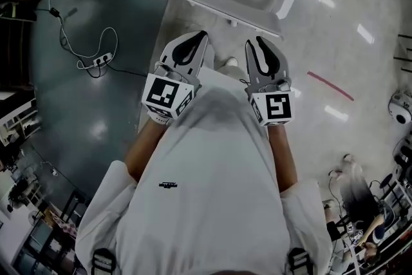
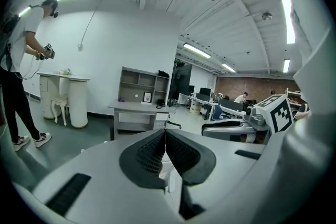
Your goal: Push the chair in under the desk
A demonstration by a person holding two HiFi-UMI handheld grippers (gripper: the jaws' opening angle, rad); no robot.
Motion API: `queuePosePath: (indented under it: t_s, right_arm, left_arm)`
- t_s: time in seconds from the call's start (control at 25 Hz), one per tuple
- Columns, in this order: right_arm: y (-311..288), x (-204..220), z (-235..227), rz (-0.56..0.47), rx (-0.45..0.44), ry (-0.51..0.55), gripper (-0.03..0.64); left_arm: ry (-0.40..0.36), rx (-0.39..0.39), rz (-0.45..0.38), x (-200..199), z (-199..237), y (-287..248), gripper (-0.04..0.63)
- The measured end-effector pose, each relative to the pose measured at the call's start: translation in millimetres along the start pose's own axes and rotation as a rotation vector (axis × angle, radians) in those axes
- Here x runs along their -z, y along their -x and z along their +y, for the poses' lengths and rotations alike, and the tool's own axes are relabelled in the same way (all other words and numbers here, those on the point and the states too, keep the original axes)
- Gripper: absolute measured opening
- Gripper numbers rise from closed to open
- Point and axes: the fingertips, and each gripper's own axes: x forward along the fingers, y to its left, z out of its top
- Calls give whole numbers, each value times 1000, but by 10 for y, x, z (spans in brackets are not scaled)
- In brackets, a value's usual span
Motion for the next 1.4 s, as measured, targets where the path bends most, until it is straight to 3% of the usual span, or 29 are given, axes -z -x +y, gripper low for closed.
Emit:
queuePosePath:
  t_s: [0.2,0.4,0.68,0.96,1.12,1.28,1.4]
  right_arm:
    - [-148,162,-109,49,-18,-66,158]
    - [-451,239,-243,88,7,-72,170]
    - [-893,29,-381,113,76,-91,170]
    - [-1221,-210,-373,127,122,-43,170]
    - [-1323,-271,-346,162,67,19,170]
    - [-1349,-275,-240,248,-52,82,170]
    - [-1299,-164,-150,324,-144,141,170]
  left_arm:
    - [-27,9,52,36,85,-277,9]
    - [-20,50,117,78,360,-638,11]
    - [-96,177,123,-283,777,-987,11]
    - [-129,314,121,-532,979,-1195,11]
    - [-170,382,141,-585,963,-1221,11]
    - [-252,465,204,-498,903,-1184,17]
    - [-336,542,298,-310,804,-1125,89]
